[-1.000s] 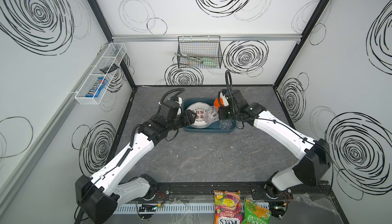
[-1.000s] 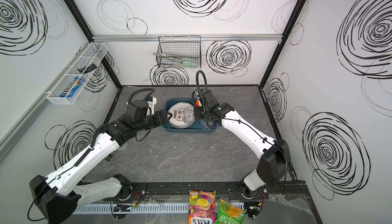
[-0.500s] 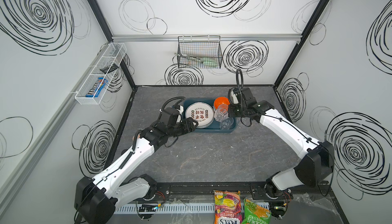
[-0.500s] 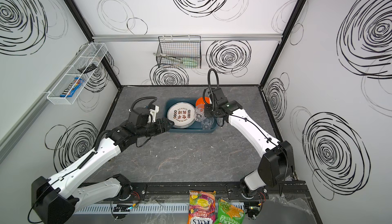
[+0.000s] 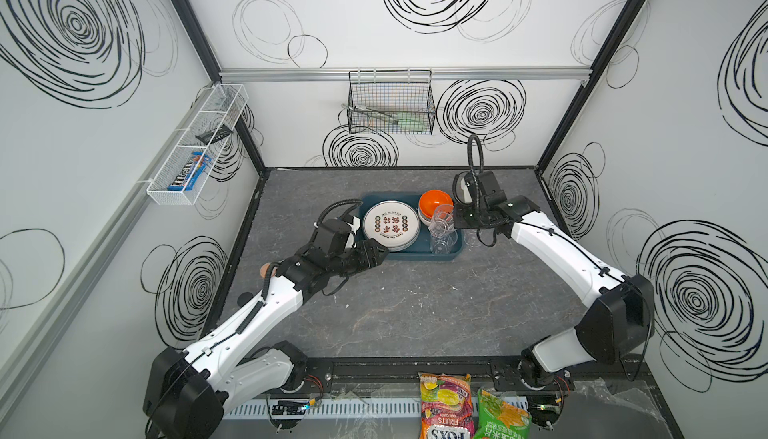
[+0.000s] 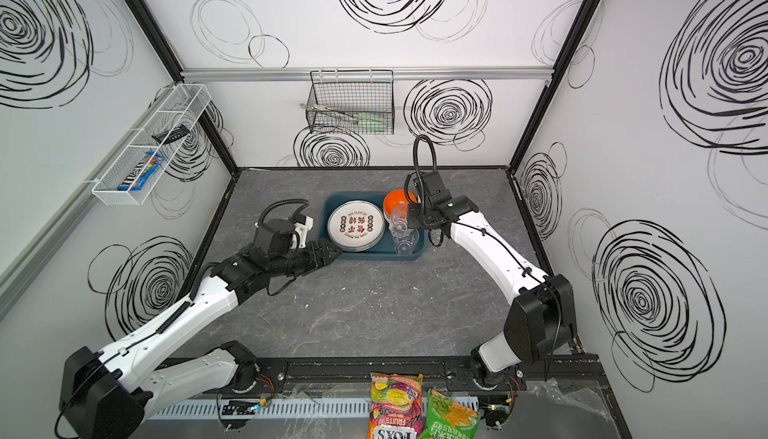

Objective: Place the mixed dishes into the plastic bin
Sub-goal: 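Carry the cup over the bin with the right gripper while the left releases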

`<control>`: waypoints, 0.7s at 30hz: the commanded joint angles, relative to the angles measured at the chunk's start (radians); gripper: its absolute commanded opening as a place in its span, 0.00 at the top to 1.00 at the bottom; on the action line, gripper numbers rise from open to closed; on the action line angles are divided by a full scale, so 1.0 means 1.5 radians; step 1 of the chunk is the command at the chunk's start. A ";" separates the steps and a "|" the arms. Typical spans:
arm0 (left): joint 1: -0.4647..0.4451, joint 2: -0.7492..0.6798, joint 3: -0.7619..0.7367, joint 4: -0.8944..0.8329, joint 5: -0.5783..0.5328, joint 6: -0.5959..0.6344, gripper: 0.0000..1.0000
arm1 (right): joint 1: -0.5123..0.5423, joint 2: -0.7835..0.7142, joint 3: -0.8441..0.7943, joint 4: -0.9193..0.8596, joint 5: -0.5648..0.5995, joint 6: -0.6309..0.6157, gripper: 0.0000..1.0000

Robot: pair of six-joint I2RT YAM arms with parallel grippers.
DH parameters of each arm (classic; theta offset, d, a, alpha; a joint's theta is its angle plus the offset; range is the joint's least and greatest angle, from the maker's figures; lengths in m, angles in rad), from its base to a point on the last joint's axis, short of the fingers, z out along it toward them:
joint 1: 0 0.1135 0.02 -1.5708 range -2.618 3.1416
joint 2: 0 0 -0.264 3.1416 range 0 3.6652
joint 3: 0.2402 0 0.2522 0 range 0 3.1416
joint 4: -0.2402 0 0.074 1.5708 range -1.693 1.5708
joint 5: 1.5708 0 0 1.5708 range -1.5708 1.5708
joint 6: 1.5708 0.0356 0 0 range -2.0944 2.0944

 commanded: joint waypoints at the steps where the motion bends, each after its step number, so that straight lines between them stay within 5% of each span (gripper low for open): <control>1: 0.005 -0.012 -0.012 0.034 0.005 -0.007 0.29 | -0.003 0.007 -0.004 -0.013 0.019 0.000 0.94; 21: 0.004 -0.011 -0.023 0.039 0.004 -0.015 0.29 | -0.013 0.035 -0.012 -0.025 0.034 0.003 0.94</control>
